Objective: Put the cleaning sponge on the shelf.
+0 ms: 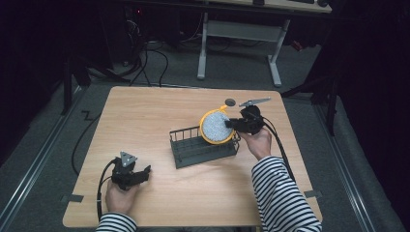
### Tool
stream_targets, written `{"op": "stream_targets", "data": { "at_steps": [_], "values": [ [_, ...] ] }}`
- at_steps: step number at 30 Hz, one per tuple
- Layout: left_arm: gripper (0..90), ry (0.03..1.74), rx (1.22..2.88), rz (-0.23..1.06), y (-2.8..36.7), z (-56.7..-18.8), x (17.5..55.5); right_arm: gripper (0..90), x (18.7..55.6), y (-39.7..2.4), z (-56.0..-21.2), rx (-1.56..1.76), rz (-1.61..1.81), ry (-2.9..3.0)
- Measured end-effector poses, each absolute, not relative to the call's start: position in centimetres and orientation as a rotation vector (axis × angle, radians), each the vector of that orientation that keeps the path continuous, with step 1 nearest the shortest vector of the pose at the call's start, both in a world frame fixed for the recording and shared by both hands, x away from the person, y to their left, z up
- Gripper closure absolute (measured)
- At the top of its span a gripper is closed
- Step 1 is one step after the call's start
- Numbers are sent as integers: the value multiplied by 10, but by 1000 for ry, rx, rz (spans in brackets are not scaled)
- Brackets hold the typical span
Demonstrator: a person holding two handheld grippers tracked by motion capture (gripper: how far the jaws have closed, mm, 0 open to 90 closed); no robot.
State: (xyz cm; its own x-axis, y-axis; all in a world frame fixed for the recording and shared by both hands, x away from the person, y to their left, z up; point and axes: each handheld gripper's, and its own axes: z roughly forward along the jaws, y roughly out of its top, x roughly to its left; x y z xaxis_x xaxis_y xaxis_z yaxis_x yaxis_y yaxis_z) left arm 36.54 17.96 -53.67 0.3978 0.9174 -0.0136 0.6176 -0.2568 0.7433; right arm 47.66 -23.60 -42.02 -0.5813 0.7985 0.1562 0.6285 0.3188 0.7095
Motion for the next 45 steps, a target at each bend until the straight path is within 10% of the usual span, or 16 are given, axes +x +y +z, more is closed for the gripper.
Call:
{"op": "stream_targets", "data": {
  "at_steps": [23,45],
  "values": [
    [282,1310,1979,567,180,-537,365,765,472,-235,-432,1275,993,2448],
    [282,1309,1979,567,180,-537,365,503,446,-257,-400,1304,1106,2289]
  ]
}}
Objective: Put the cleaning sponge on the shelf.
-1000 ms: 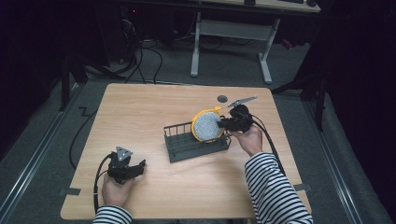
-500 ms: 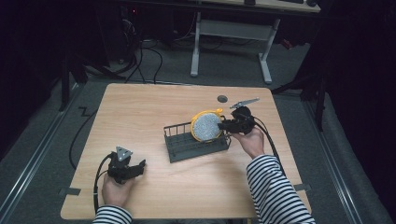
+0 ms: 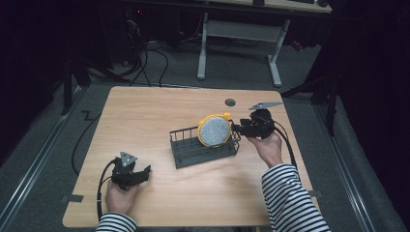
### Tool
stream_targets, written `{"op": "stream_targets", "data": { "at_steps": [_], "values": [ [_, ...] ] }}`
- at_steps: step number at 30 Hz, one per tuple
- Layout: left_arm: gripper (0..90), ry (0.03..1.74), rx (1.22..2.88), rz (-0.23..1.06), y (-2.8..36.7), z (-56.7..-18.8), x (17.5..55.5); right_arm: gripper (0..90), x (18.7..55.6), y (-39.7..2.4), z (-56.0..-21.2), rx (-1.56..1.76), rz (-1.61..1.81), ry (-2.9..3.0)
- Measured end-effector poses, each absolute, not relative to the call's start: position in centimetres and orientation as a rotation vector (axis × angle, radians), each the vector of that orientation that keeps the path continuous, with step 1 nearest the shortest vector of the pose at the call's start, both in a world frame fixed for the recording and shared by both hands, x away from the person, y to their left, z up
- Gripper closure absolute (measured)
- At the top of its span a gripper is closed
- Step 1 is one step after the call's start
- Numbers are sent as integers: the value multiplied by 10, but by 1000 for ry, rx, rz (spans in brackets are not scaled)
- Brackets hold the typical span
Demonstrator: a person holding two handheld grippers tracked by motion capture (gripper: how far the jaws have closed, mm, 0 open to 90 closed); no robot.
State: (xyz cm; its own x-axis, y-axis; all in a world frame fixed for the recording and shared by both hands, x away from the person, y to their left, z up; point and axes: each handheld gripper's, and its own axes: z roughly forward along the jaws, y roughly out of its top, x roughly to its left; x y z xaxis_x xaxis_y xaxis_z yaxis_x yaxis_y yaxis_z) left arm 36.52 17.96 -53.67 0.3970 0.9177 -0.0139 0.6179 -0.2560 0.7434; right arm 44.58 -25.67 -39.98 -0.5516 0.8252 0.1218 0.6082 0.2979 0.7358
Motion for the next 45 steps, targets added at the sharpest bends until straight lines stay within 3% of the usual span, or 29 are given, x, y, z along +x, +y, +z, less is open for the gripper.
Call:
{"op": "stream_targets", "data": {
  "at_steps": [22,45],
  "values": [
    [284,1308,1981,567,180,-537,365,542,403,-299,-373,1357,1132,2192],
    [283,1307,1983,567,180,-537,365,542,356,-341,-379,1431,1171,2064]
  ]
}}
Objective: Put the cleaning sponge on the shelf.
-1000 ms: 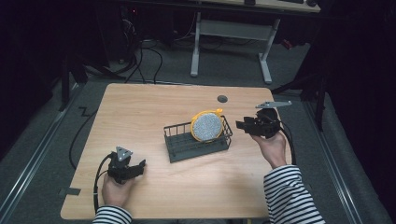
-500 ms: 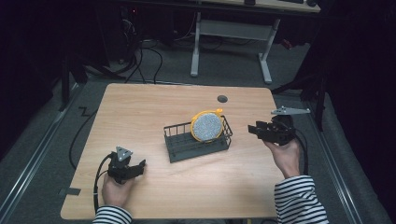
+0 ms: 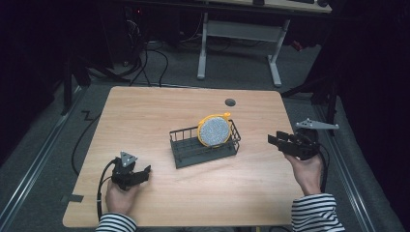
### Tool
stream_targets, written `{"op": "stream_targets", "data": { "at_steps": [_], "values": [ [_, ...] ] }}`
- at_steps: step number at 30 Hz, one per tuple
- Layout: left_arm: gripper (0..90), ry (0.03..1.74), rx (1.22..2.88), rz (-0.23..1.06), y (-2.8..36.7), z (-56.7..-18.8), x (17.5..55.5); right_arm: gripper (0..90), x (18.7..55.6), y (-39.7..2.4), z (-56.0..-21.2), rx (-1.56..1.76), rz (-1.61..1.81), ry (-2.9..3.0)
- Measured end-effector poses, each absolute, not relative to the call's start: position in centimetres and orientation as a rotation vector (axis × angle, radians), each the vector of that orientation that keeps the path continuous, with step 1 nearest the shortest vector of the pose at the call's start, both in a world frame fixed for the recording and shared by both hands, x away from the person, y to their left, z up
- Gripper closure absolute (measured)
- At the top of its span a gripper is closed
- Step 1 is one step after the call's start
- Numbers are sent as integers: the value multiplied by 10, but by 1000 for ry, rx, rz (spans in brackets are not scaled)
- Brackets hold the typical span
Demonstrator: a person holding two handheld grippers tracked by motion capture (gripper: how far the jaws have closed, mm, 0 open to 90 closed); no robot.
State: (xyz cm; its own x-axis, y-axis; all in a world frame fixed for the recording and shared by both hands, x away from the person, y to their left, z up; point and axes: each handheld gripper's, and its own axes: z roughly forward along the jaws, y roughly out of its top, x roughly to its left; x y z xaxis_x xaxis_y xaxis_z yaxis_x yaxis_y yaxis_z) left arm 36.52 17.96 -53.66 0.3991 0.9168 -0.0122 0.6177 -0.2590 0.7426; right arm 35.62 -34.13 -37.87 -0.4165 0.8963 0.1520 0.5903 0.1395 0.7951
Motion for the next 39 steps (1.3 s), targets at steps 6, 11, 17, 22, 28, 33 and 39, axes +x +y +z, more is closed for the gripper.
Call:
{"op": "stream_targets", "data": {
  "at_steps": [6,11,17,22,28,33,39],
  "values": [
    [283,1307,1982,567,180,-537,365,541,347,-348,-385,1447,1167,2028],
    [283,1308,1981,567,179,-537,365,540,341,-352,-396,1463,1156,2013],
    [283,1307,1981,567,179,-537,365,535,335,-357,-407,1502,1174,1992],
    [282,1307,1982,568,179,-537,365,530,330,-360,-421,1529,1186,1978],
    [281,1308,1981,568,179,-537,365,529,325,-362,-436,1560,1189,1964],
    [282,1308,1981,568,179,-537,365,528,322,-362,-447,1579,1203,1954],
    [281,1309,1981,568,179,-537,365,519,323,-359,-460,1580,1211,1959]
  ]
}}
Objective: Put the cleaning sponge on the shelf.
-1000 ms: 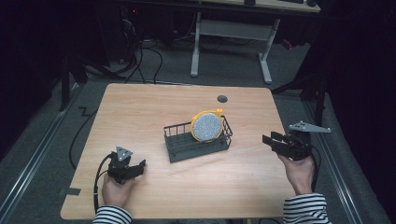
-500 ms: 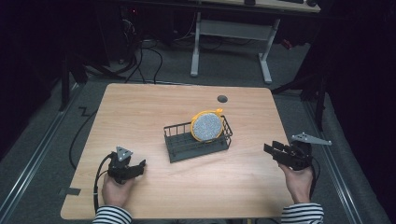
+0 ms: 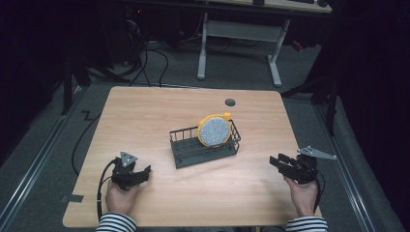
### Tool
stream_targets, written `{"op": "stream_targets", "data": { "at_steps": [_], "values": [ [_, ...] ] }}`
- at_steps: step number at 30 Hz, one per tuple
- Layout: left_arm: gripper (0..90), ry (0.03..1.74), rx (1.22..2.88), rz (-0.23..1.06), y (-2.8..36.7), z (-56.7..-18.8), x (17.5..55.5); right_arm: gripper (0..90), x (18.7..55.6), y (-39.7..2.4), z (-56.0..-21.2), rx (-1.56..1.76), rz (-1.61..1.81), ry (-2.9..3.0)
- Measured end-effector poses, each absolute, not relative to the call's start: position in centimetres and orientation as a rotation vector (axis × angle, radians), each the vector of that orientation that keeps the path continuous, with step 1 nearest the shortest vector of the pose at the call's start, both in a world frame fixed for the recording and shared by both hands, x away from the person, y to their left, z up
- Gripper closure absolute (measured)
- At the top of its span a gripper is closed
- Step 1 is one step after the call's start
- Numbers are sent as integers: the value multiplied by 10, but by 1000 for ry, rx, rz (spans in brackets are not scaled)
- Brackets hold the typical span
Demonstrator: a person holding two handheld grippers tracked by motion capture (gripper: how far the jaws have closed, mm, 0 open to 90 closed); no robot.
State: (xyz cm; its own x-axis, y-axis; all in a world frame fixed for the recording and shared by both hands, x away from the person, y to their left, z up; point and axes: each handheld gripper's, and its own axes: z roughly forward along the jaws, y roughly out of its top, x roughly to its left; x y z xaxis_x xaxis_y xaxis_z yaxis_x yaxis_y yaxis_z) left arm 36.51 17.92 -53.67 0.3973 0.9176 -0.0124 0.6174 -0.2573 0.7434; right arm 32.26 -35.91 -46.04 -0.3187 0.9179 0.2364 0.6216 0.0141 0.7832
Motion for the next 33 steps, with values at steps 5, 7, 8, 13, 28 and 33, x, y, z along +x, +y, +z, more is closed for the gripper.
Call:
{"op": "stream_targets", "data": {
  "at_steps": [5,7,8,13,28,33],
  "values": [
    [282,1309,1980,568,179,-537,365,501,327,-355,-472,1598,1217,1954],
    [282,1309,1980,569,179,-537,365,498,329,-353,-477,1598,1196,1963],
    [281,1309,1980,568,179,-537,365,498,330,-352,-479,1592,1192,1968],
    [281,1309,1980,569,179,-537,365,496,333,-348,-489,1604,1172,1976],
    [281,1310,1980,569,179,-537,365,473,338,-340,-512,1563,1033,1987],
    [281,1309,1980,569,179,-537,365,465,341,-335,-517,1550,996,1987]
  ]
}}
